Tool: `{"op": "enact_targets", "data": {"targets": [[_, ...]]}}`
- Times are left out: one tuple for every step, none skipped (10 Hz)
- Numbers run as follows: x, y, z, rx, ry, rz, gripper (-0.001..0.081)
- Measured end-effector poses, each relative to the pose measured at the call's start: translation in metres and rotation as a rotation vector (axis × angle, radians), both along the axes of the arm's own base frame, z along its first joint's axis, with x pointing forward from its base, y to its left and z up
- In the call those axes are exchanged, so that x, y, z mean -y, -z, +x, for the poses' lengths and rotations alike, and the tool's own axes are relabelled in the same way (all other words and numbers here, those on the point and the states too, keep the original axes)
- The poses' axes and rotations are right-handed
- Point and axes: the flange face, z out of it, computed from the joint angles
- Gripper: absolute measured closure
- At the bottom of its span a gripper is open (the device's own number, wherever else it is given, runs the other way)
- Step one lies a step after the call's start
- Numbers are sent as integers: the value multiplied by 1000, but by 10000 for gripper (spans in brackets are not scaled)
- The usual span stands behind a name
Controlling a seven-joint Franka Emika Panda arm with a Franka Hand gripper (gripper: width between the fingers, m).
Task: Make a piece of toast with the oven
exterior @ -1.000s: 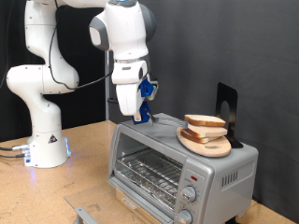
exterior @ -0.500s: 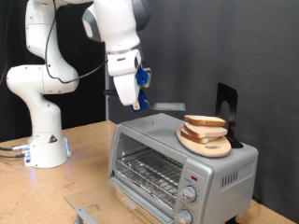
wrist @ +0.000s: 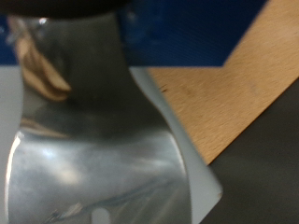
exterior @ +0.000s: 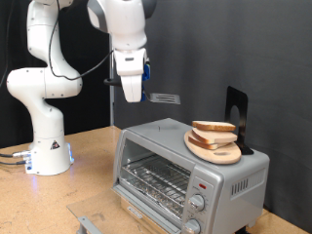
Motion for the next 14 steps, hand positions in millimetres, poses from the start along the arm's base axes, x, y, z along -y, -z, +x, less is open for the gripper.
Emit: {"op": "enact_targets", "data": {"targets": [[-10, 8, -1, -42, -1, -8, 413], [-20, 16, -1, -67, 2, -14, 413], [-30, 22, 0, -79, 12, -18, 413], [-37, 27, 3, -75, 26, -17, 413], [-43, 30, 7, -64, 42, -15, 413], [-48, 34, 10, -58, 54, -15, 413], [-51, 37, 14, -50, 72, -18, 413], [-53, 41, 20, -37, 100, -22, 413], [-53, 43, 26, -20, 132, -25, 413], [-51, 46, 34, 8, 163, -25, 413], [-50, 47, 40, 39, 183, -25, 413], [-48, 48, 44, 57, 193, -23, 413], [-45, 49, 47, 62, 201, -23, 413], [-43, 49, 50, 64, 206, -22, 413]]}}
